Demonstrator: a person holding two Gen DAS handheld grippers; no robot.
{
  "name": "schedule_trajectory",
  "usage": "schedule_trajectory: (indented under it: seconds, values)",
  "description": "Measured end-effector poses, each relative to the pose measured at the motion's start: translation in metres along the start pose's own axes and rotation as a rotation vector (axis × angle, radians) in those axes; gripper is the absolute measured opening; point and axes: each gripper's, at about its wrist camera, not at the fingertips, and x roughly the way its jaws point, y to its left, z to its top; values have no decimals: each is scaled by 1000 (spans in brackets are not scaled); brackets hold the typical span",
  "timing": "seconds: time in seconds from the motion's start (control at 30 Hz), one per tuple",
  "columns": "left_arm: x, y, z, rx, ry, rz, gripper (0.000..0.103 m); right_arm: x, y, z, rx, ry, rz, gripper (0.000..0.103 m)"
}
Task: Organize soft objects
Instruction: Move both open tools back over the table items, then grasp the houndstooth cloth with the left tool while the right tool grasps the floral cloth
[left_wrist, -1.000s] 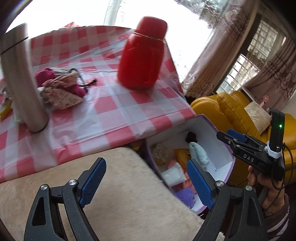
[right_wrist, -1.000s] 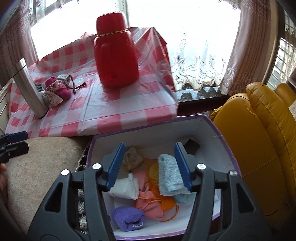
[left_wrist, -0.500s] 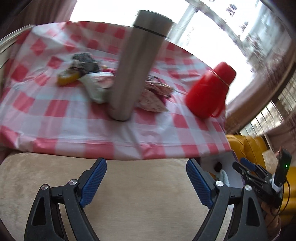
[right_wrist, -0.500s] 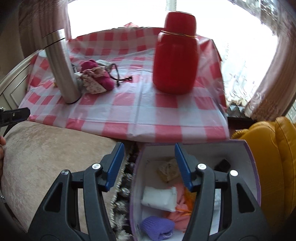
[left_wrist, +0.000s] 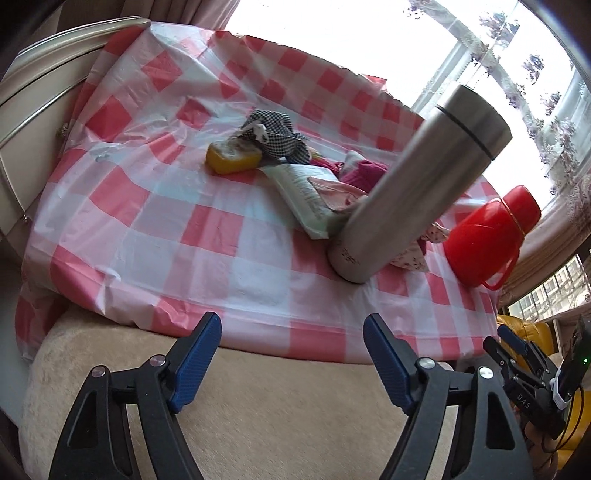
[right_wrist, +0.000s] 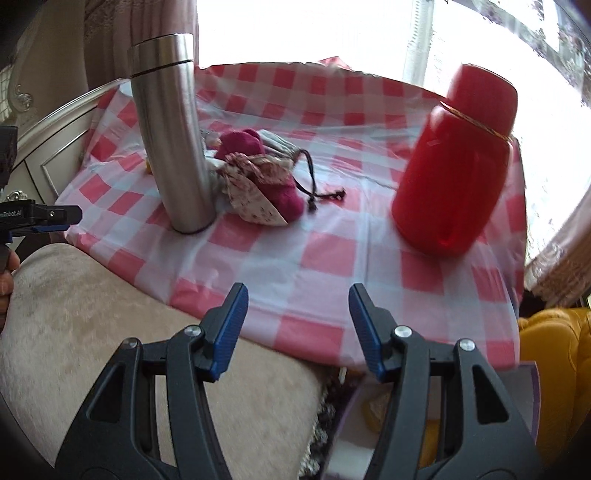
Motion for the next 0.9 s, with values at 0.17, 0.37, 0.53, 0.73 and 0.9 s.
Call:
schedule_trajectory:
  seconds: [0.17, 0.37, 0.53, 0.73, 0.9]
  values:
    - [9, 14, 15, -31, -4, 30, 80, 16, 22, 22, -169, -65, -15, 60]
    - [20, 28, 33, -55, -10, 72, 80, 45, 44, 42, -409, -138, -2, 60]
    - [31, 39, 48, -91, -5, 85, 80, 66, 64, 47, -613, -182, -28, 60]
    - [46, 46, 72, -103, -22, 119, 80, 93, 73, 51, -757, -187, -9, 60]
    - [64, 51, 98, -105, -43, 133, 80, 106, 70, 53, -789, -189, 59, 60]
